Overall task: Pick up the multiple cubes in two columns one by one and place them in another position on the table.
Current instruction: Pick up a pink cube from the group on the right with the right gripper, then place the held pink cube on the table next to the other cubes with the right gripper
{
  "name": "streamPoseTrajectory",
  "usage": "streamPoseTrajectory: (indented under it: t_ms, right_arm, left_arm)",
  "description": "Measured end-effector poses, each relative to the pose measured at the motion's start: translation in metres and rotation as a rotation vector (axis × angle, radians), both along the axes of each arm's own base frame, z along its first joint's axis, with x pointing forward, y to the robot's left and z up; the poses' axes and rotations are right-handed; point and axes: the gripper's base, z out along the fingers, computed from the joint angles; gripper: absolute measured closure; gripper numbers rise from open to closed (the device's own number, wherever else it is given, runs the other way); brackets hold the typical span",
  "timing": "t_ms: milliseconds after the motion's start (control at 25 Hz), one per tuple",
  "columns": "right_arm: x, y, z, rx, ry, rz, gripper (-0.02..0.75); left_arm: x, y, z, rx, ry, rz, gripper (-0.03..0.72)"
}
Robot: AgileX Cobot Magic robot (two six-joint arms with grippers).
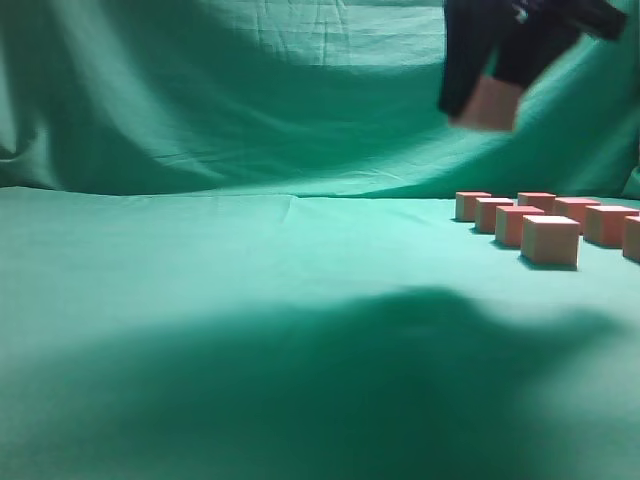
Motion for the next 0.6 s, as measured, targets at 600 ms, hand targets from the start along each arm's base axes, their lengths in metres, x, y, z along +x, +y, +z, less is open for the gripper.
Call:
streamPoseTrajectory:
  t_ms: [600]
  right_arm:
    - [0.059, 0.043, -0.014, -0.062, -0.072, 0.393, 0.485]
  left_arm:
    - [0.000, 0.000, 0.000, 0.000, 0.000, 0.000, 0.688]
